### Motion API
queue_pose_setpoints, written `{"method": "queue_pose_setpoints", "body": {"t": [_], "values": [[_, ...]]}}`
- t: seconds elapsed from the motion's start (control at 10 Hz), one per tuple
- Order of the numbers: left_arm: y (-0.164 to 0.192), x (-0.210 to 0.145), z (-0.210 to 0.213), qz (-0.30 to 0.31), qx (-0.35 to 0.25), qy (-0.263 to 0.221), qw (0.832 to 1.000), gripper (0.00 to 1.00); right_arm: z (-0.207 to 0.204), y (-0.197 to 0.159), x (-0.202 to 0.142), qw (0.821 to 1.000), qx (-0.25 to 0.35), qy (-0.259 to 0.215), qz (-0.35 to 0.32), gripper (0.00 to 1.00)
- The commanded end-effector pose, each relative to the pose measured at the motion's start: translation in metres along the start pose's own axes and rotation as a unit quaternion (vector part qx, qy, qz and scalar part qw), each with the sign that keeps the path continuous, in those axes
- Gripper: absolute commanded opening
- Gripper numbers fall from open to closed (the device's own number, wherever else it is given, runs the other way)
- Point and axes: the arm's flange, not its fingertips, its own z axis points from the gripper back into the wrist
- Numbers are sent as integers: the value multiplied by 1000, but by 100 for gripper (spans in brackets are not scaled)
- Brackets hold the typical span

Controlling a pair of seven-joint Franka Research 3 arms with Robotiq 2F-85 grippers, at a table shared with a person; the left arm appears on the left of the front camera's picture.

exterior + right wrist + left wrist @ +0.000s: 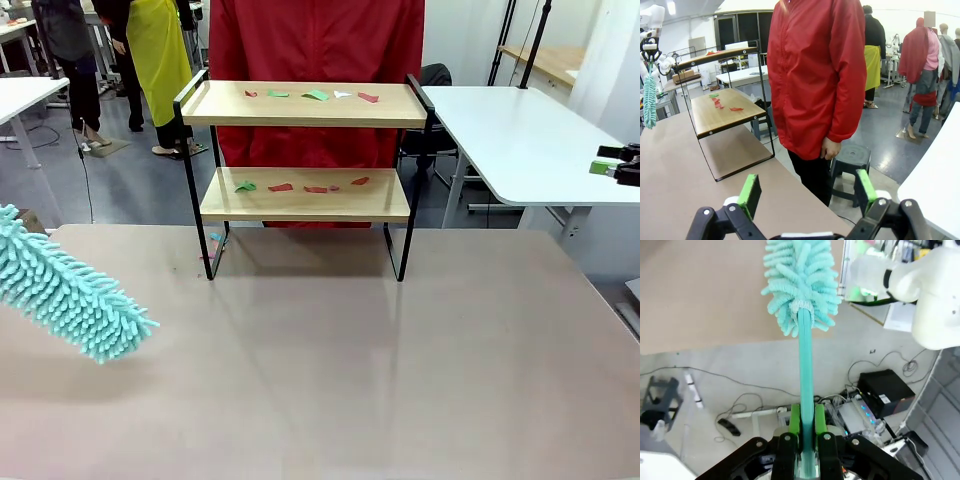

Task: Clean the shelf.
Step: Clean the specific section of the Shelf indicated by the human with the Duster.

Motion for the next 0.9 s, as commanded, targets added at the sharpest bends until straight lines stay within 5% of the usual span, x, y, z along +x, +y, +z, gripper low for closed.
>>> {"method": "queue_pose_setpoints", "body": {"t": [0.0, 0.8], "values": [[8, -1, -1, 4, -5, -8, 1000, 13, -1, 1, 2, 1000, 0, 0, 1, 100], [8, -1, -1, 4, -5, -8, 1000, 13, -1, 1, 2, 1000, 0, 0, 1, 100]]}}
